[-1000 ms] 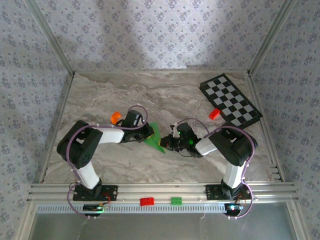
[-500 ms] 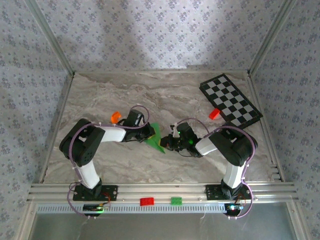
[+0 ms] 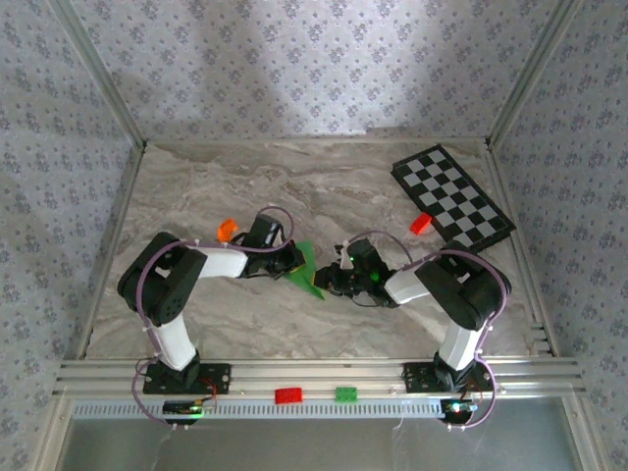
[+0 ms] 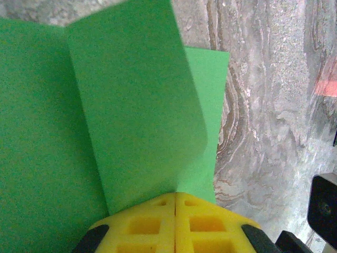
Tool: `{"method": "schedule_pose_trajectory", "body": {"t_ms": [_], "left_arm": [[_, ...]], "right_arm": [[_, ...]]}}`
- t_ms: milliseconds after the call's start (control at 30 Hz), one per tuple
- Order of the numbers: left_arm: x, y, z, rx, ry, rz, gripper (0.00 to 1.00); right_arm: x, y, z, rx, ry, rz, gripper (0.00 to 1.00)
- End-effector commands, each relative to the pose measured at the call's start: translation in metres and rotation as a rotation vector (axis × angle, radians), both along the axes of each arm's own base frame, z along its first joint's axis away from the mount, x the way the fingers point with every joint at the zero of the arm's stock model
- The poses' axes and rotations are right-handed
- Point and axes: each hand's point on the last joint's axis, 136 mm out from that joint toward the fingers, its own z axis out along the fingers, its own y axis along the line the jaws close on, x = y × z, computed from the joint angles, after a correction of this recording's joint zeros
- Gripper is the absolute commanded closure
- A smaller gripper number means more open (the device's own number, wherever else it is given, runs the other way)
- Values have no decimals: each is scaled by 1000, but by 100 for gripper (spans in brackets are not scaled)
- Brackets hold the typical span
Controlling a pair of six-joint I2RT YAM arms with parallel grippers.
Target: Fold a paper plane with a square sheet of paper (pick it up from the middle)
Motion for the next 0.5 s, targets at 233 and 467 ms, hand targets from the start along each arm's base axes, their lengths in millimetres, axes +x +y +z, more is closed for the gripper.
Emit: {"method": "schedule_pose_trajectory", "body": {"t_ms": [233,467], "left_arm": [[-21,11,-30,90,94,-19,93],[-22,10,-30,87,95,-23,93]], "right_arm": [[-30,-16,-20,-123,81,61,81],[-38,-22,-32,-173,116,67,89]]}}
